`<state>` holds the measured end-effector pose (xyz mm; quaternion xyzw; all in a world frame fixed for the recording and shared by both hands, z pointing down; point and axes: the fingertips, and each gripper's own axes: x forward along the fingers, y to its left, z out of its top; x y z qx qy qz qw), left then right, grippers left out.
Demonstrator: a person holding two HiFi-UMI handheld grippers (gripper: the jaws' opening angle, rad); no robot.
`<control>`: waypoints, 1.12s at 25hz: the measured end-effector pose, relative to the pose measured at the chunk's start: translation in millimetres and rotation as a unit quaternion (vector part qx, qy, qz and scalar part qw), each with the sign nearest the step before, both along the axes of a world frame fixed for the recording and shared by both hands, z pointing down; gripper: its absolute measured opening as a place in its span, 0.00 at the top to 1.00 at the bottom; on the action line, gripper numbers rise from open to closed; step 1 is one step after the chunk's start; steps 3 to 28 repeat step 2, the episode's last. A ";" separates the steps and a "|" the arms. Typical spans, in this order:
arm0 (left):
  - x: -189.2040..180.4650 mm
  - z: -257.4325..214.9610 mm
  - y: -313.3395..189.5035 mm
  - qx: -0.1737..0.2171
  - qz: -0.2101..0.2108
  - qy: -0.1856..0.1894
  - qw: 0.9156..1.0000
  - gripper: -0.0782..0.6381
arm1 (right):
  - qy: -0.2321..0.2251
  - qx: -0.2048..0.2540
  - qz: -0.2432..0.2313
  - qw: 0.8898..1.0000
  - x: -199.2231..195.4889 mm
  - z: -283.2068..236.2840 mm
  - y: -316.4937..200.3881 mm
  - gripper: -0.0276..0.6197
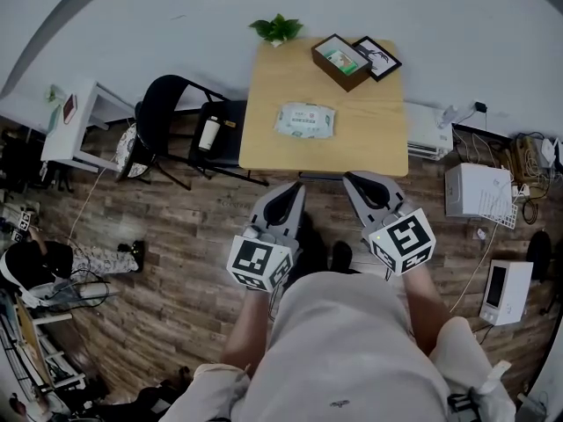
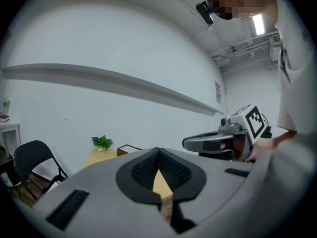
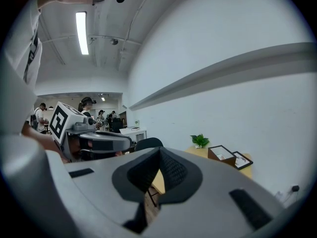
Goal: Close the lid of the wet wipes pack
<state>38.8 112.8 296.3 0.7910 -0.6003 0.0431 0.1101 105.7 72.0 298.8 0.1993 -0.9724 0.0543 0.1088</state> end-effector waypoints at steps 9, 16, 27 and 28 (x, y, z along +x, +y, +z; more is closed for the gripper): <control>1.3 -0.9 0.3 0.001 0.001 0.000 1.000 0.88 | 0.001 0.004 0.000 1.000 0.5 -1.9 -0.4 0.96; 1.3 -0.9 0.3 0.001 0.001 0.000 1.000 0.88 | 0.001 0.004 0.000 1.000 0.5 -1.9 -0.4 0.96; 1.3 -0.9 0.3 0.001 0.001 0.000 1.000 0.88 | 0.001 0.004 0.000 1.000 0.5 -1.9 -0.4 0.96; 1.3 -0.9 0.3 0.001 0.001 0.000 1.000 0.88 | 0.001 0.004 0.000 1.000 0.5 -1.9 -0.4 0.96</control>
